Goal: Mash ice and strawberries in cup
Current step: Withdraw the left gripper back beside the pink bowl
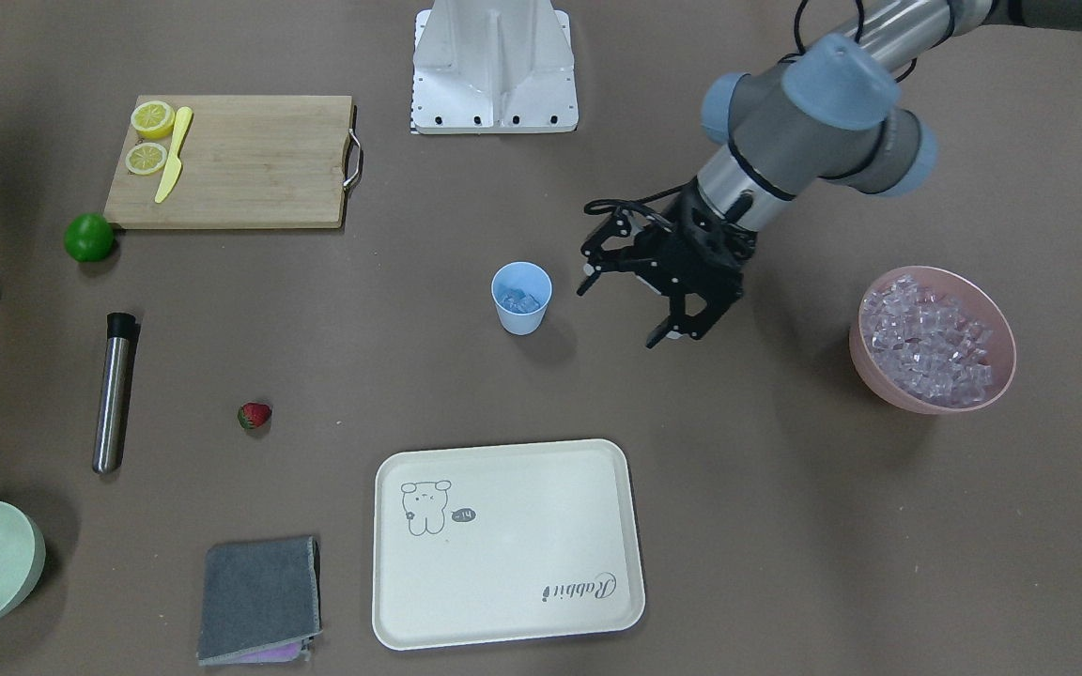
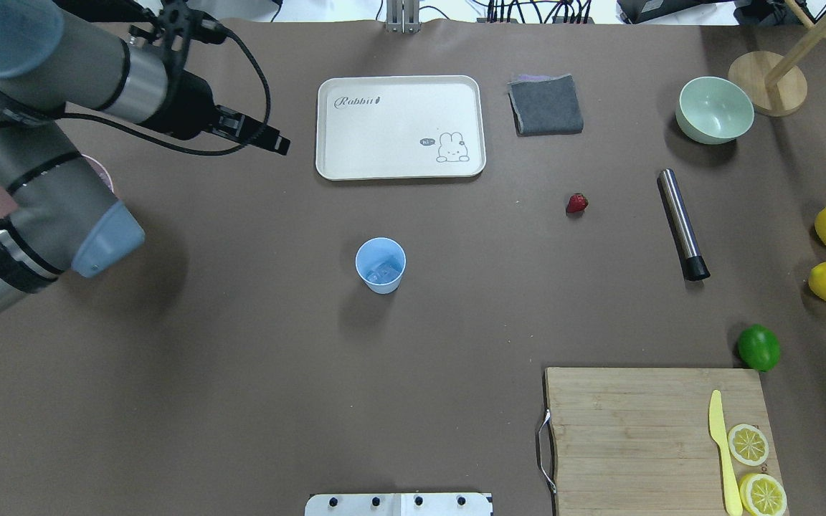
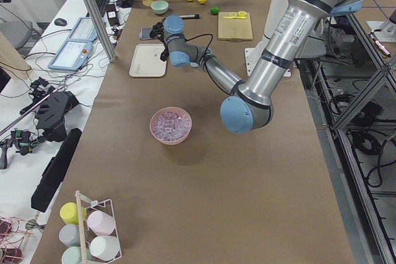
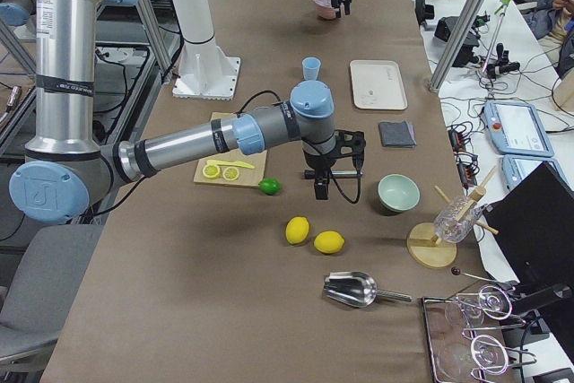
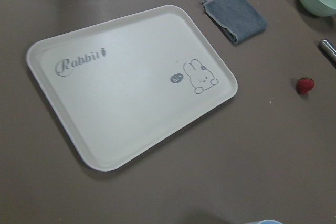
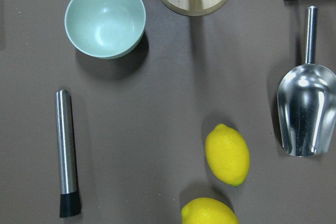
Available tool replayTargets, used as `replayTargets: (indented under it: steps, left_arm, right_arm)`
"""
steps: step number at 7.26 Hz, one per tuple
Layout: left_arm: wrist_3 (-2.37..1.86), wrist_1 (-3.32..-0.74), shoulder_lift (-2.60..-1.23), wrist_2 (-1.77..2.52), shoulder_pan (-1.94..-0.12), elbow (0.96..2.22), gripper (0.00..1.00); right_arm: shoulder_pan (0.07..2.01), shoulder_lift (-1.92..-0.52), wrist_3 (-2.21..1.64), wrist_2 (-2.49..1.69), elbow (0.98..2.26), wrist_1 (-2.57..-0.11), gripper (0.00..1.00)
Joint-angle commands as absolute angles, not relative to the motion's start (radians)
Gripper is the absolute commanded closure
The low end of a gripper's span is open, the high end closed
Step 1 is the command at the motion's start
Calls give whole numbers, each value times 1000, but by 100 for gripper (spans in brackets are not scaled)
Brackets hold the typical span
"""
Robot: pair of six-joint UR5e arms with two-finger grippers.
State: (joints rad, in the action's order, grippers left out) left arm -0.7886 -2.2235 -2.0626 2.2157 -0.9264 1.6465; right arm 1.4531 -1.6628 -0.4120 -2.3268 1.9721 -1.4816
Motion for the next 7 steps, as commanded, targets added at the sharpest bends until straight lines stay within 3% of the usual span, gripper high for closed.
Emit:
replayTargets:
  steps: [1, 4, 7]
  left_arm:
    - [-750, -2127, -1997, 2358, -1090, 1647, 3]
    - [-319, -1883, -1916, 2469, -1332, 1651, 3]
    - [-66, -1743, -1843, 2462, -1487, 1640, 3]
  right_arm:
    - [1447, -1651, -527, -2370, 1970, -1372, 0]
    - [1333, -1508, -705, -2341, 1909, -1338, 0]
    - [1247, -1471, -724, -2266, 1891, -1335, 0]
